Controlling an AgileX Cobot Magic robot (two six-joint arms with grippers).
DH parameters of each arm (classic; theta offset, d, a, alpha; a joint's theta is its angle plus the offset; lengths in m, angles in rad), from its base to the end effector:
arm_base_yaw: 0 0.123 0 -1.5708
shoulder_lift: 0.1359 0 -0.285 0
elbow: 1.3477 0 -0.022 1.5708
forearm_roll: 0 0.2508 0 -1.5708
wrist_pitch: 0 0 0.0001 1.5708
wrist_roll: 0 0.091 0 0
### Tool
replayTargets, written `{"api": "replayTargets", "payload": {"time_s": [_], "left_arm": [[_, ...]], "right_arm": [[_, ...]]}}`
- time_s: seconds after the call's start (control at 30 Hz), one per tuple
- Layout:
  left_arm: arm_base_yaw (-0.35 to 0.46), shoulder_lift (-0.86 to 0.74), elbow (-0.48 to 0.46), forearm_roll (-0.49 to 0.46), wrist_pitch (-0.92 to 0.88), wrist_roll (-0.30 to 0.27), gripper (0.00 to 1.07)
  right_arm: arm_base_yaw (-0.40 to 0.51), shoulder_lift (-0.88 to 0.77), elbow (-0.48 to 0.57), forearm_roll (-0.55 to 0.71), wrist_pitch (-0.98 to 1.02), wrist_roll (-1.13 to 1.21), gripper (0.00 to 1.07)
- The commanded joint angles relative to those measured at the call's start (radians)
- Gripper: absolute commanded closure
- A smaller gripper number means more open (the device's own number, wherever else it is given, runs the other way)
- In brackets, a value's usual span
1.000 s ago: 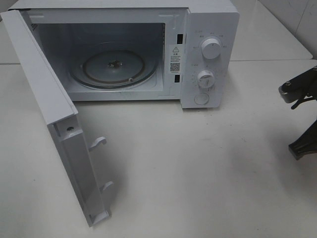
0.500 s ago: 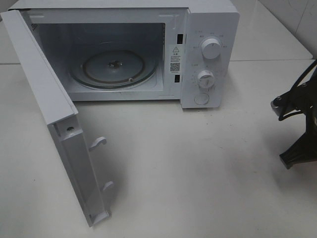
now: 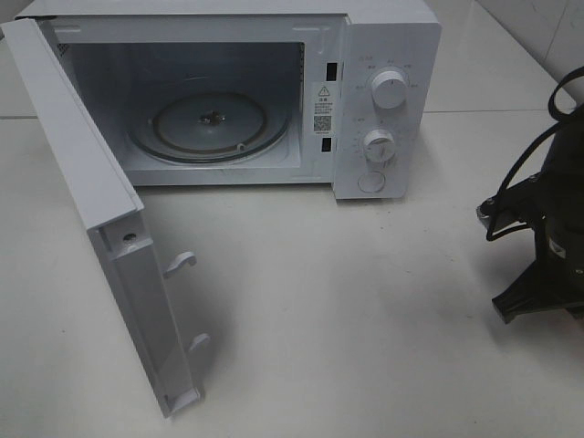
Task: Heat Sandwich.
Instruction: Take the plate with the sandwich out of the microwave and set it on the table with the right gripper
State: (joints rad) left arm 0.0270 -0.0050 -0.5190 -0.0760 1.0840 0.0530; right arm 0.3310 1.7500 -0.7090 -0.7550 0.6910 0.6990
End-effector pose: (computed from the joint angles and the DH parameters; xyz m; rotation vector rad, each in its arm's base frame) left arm -0.0088 -0.0064 0.2808 0.0322 2.0412 -0.0408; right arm 0.2564 0.0460 0.1205 -0.3517 2.8908 -0.6342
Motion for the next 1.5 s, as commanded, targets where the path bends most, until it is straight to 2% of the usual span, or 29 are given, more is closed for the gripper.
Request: {"api": "replayTargets", "payload": {"time_s": [0.03, 0.2, 0.63, 0.77, 0.9, 0.93, 0.97, 1.07, 1.1, 1.23, 1.4, 1.5], "left_arm": [[0.000, -0.014, 0.001, -0.010, -0.013, 0.003, 0.09], [0.000, -0.014, 0.001, -0.010, -0.013, 0.003, 0.09], [0.000, -0.014, 0.001, -0.010, -0.013, 0.003, 0.09], [0.000, -0.014, 0.001, -0.010, -0.013, 0.003, 0.09], [0.000, -0.014, 0.001, -0.010, -0.013, 0.003, 0.09], [0.000, -0.014, 0.001, -0.010, -0.013, 0.003, 0.09], [0.000, -0.014, 0.001, -0.010, -0.013, 0.003, 0.09], [0.000, -0.014, 0.001, -0.010, -0.013, 0.003, 0.09], [0.000, -0.014, 0.001, -0.010, -0.013, 0.003, 0.09], [0.000, -0.014, 0.001, -0.010, -0.013, 0.003, 0.09], [0.000, -0.014, 0.001, -0.010, -0.013, 0.003, 0.09], [0.000, -0.014, 0.001, -0.010, -0.013, 0.003, 0.09]], "right_arm": [[-0.006, 0.022, -0.005, -0.047, 0.003, 0.028, 1.07], [-0.006, 0.072, -0.005, -0.039, -0.031, 0.028, 1.07], [-0.006, 0.073, -0.005, -0.038, -0.031, 0.028, 1.05], [-0.006, 0.073, -0.005, -0.038, -0.014, 0.028, 1.00], [-0.006, 0.073, -0.005, -0.011, -0.012, 0.019, 0.84], [-0.006, 0.073, -0.005, -0.011, -0.012, 0.019, 0.84], [-0.006, 0.073, -0.005, -0.004, -0.011, 0.012, 0.75], [-0.006, 0.054, -0.005, 0.031, -0.006, -0.026, 0.57], [-0.006, 0.054, -0.005, 0.031, -0.006, -0.026, 0.57], [-0.005, -0.025, -0.005, 0.080, 0.001, -0.091, 0.44], [-0.005, -0.108, -0.005, 0.149, 0.011, -0.153, 0.41], [-0.005, -0.186, -0.005, 0.249, 0.014, -0.299, 0.36]]}}
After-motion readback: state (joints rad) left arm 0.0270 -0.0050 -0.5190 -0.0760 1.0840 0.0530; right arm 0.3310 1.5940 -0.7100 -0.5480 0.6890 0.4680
